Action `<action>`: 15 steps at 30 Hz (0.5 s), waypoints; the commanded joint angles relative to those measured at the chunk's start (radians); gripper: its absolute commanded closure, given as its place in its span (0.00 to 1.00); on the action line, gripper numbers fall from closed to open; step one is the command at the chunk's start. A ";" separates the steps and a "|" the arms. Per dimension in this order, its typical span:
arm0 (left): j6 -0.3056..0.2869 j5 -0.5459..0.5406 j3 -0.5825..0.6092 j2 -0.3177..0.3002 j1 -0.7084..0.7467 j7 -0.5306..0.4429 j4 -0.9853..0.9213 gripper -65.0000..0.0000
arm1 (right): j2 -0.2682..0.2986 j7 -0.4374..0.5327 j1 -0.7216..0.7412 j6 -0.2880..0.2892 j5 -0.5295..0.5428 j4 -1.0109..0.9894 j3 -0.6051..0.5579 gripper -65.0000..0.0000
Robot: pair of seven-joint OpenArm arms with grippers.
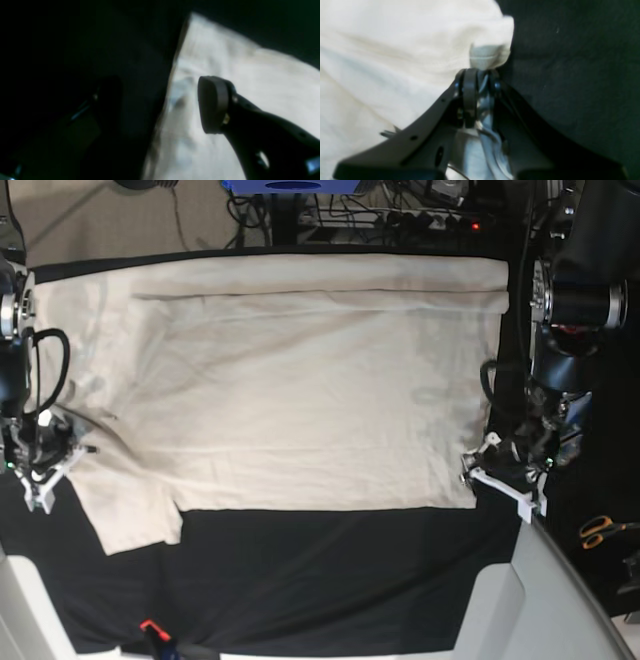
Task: Fold the T-shirt properly
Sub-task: 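Move the left gripper to the shirt's opposite side edge and grasp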
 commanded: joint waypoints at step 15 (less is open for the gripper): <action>-0.006 -0.010 0.083 0.107 -0.078 -0.106 -0.169 0.41 | 0.020 0.010 0.031 -0.003 0.002 0.016 0.001 0.88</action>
